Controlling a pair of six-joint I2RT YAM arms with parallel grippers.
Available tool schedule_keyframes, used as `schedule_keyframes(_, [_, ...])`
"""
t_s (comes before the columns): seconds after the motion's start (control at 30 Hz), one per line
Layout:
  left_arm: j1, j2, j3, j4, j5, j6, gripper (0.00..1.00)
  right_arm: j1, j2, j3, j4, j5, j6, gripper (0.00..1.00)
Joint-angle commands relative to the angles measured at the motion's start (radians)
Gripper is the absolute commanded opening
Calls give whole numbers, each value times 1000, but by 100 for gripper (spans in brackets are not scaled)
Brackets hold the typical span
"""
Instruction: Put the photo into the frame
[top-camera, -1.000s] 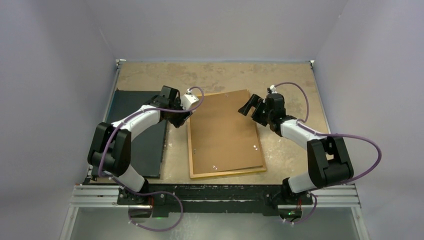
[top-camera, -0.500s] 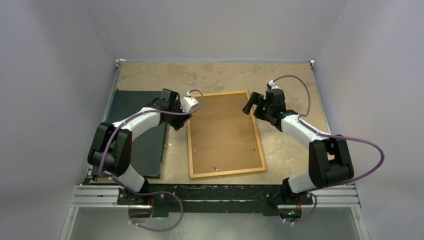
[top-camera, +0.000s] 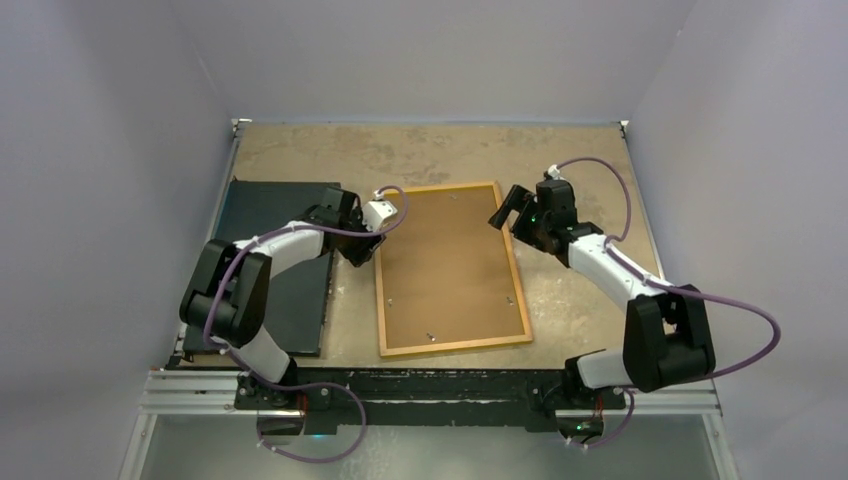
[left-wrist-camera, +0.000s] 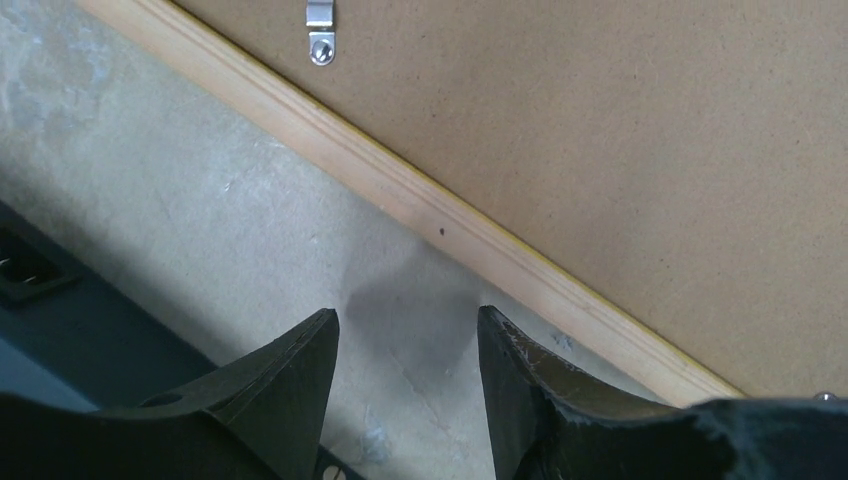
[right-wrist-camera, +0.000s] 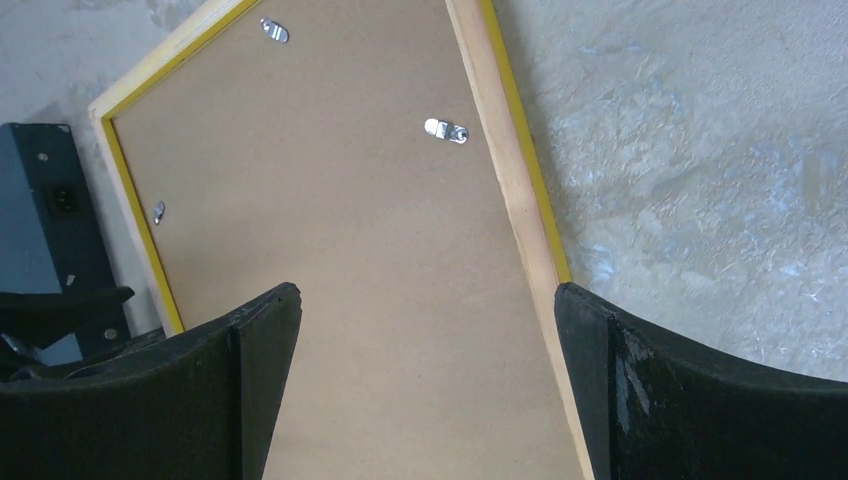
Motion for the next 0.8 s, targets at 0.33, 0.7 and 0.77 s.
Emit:
schedule_keyframes(0.33, [-31,179,122,140,97,-110,51,67,-222,-235,168,-187,36,99])
schedule_keyframes(0.7, [-25,95,290,-30,105,-116,54,253,-228,-233,158,-75,114,99])
schedule_keyframes(0.77, [-21,-1,290,-90,73,-79,59,293,-195,-229,187,-65,134,99])
